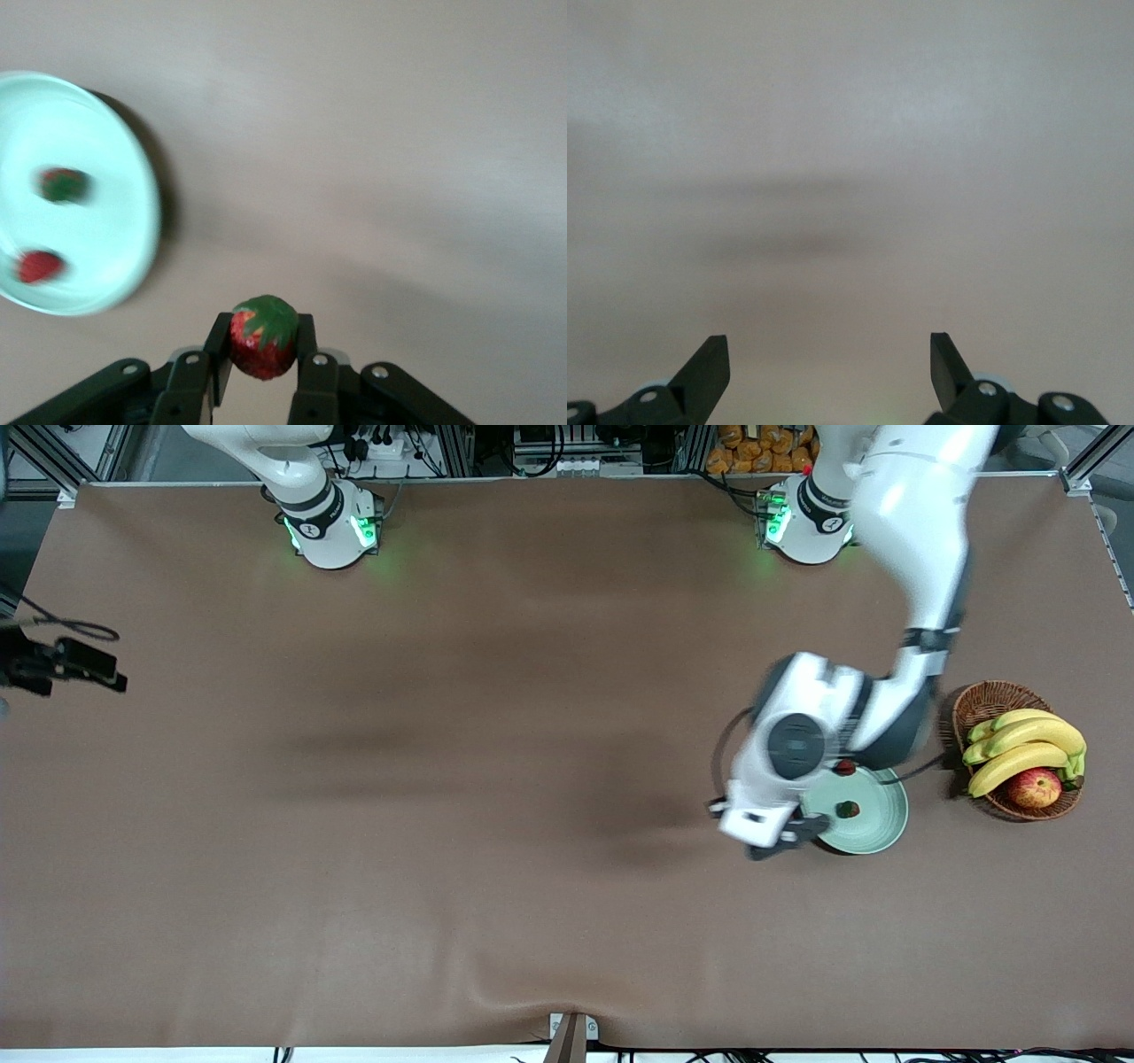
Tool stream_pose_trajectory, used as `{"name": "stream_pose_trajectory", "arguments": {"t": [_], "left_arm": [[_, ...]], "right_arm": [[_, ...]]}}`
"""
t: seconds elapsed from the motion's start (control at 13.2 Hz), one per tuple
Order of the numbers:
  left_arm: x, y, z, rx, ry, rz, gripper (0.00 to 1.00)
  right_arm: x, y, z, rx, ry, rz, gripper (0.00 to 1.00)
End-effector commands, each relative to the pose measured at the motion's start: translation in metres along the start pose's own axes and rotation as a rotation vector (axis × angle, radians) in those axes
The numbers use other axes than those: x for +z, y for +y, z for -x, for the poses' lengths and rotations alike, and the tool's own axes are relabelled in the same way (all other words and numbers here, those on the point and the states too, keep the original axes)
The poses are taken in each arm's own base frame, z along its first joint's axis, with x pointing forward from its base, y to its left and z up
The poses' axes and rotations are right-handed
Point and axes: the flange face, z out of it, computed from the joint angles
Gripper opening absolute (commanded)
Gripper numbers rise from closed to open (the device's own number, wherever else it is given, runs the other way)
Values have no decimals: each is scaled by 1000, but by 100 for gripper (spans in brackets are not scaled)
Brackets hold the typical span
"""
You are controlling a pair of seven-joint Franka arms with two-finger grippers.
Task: Collect all strawberries into plate
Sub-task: 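Carry the strawberry to the plate while the right gripper returns to rest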
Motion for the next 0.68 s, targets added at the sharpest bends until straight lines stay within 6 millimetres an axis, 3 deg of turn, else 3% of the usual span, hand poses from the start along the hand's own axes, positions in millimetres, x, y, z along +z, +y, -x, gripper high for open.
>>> {"name": "stream_pose_trajectory", "arguments": {"t": [0.0,0.23,0.3,0.45,0.53,0.61], "left_arm": [[24,-66,2,118,-54,-41,0],[77,-130,-17,170,-79,-14,0],[88,-133,-17,174,-64,1,12],[98,-134,-19,169,-64,8,40],[97,-143,-25,152,-61,11,76],[89,-146,-27,138,-49,14,100]], "right_arm": [[-3,-6,15,85,-22,-28,100],[-28,-16,33,87,22,-28,100],[-31,-18,35,82,28,-27,100],[-35,-17,38,68,38,-22,100],[-38,-18,39,64,42,-14,100],[-38,-17,39,49,42,-13,100]]}}
